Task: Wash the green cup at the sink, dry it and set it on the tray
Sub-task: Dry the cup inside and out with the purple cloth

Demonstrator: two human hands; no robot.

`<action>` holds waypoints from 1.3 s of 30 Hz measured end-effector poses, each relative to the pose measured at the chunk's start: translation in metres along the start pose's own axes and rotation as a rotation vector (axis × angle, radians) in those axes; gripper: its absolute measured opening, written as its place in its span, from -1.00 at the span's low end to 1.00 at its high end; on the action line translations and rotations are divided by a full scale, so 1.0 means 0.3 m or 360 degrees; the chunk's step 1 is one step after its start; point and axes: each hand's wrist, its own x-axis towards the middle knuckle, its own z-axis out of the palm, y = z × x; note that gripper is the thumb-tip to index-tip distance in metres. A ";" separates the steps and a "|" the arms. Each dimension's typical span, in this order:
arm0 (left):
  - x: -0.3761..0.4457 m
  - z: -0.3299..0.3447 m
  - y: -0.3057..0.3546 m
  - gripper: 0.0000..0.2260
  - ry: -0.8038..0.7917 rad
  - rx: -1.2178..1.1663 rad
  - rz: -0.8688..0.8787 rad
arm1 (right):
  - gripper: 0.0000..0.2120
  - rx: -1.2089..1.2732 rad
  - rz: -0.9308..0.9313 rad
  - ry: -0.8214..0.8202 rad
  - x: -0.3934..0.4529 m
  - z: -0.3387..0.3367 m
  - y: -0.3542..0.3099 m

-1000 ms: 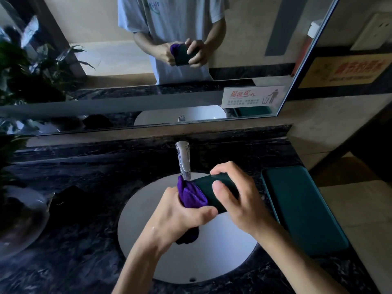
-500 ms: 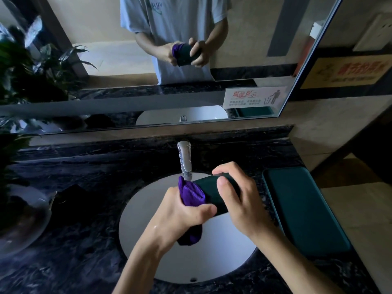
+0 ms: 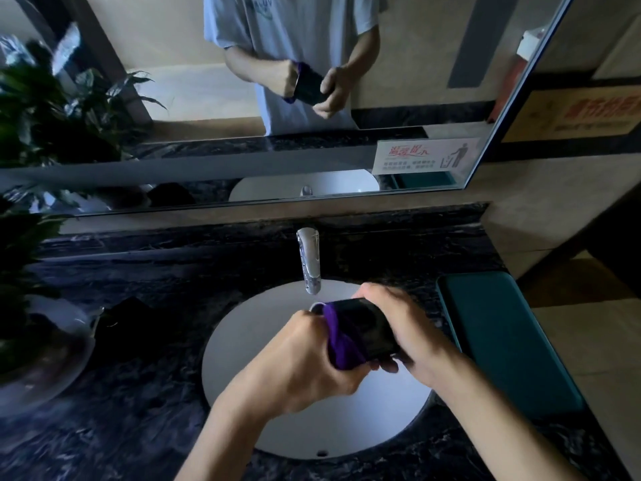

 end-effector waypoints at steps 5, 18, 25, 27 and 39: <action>-0.022 0.021 -0.026 -0.74 0.0041 0.0234 0.0131 | -0.48 0.0018 0.0228 -0.0257 -0.023 -0.039 0.001; -0.030 -0.020 -0.114 -0.76 0.0658 -0.0480 -0.0208 | -0.41 -0.0607 -0.0657 0.0175 -0.030 0.000 0.044; -0.010 -0.001 -0.107 -0.68 0.0636 -0.0599 -0.0302 | -0.55 -0.0524 -0.0640 0.0170 -0.039 -0.026 0.057; 0.000 0.005 -0.105 -0.51 0.0869 -0.0867 -0.0363 | -0.52 -0.0466 -0.0606 0.0155 -0.045 -0.029 0.058; 0.024 -0.005 -0.161 -0.79 0.0433 -0.1506 -0.0689 | -0.40 -0.0417 -0.0591 0.0153 -0.072 -0.083 0.079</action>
